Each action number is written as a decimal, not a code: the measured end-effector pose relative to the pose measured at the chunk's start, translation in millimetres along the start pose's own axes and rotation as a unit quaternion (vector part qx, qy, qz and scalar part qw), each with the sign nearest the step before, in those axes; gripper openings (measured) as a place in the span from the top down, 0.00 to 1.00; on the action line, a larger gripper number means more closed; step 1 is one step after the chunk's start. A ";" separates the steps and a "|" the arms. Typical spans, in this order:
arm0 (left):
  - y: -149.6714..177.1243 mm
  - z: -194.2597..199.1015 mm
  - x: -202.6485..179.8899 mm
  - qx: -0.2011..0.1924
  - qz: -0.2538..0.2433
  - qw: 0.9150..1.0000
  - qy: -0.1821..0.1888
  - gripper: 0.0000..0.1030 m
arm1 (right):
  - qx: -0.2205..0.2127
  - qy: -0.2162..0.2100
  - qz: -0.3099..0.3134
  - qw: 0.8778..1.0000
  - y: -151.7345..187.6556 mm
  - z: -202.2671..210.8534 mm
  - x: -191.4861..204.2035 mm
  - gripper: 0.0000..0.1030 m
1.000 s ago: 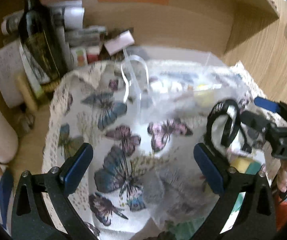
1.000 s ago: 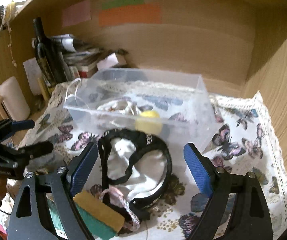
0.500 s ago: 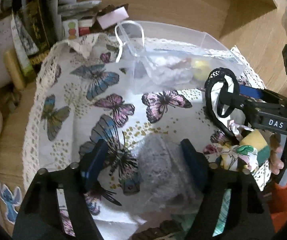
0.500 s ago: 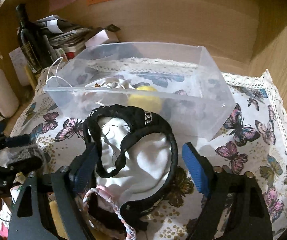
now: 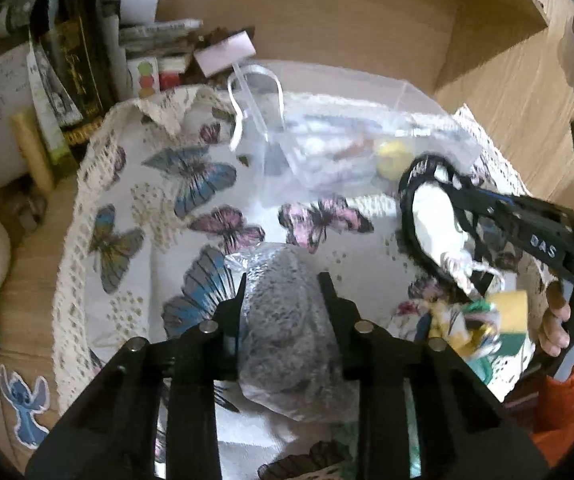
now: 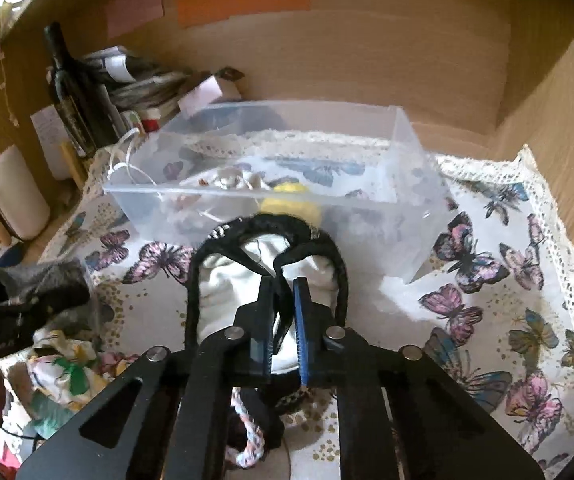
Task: Organize soft objects
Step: 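Carry both items into the clear box and open both tools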
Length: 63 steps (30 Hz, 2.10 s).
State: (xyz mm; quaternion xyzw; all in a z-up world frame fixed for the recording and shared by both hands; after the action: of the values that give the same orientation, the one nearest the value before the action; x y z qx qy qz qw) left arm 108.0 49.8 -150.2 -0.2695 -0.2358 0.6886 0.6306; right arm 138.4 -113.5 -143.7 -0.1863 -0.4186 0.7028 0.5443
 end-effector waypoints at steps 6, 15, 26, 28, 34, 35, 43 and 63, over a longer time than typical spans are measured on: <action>-26.2 17.9 6.0 -0.046 0.005 0.999 -0.009 0.73 | -0.034 0.006 0.008 0.999 -9.1 24.0 1.2 0.92; -44.1 34.2 10.6 -0.085 0.019 0.996 -0.003 0.73 | -0.010 0.002 0.015 1.000 -15.8 3.1 -2.9 0.29; -47.6 30.2 11.7 -0.087 0.020 0.996 0.006 0.73 | 0.081 -0.022 0.012 0.996 -6.0 -53.9 -5.8 0.67; -50.2 29.8 11.3 -0.091 0.020 0.996 0.008 0.73 | 0.077 -0.031 0.009 0.997 -5.0 -50.7 -4.9 0.79; -61.9 32.1 10.5 -0.105 0.024 0.994 0.010 0.73 | 0.020 -0.010 0.023 0.999 -13.4 -15.9 0.4 0.85; -63.5 32.4 10.1 -0.107 0.025 0.994 0.011 0.73 | 0.008 -0.005 0.026 1.000 -16.0 -7.1 1.4 0.85; -87.6 29.7 0.9 -0.120 0.028 0.992 0.019 0.73 | -0.078 0.031 0.046 0.995 -45.1 41.5 0.8 0.85; -135.5 -53.0 -33.3 -0.034 -0.003 0.998 0.048 0.73 | -0.050 0.083 0.091 0.991 -95.9 -16.4 -24.9 0.85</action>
State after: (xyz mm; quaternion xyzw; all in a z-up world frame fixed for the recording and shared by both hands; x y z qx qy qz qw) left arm 245.9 28.5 -97.0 -0.3231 -0.2296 0.6647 0.6333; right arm 217.0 -124.6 -82.2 -0.3081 -0.3879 0.7095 0.5011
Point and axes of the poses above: each gripper's, at about its wrist camera, not at the fingertips, and z roughly against the way its jaws point, x to its left, y to its underside, the point moved 5 cm from there along -z, roughly the way its jaws point, and after that the axes turned 6 degrees about -y, right-handed, at the moved point
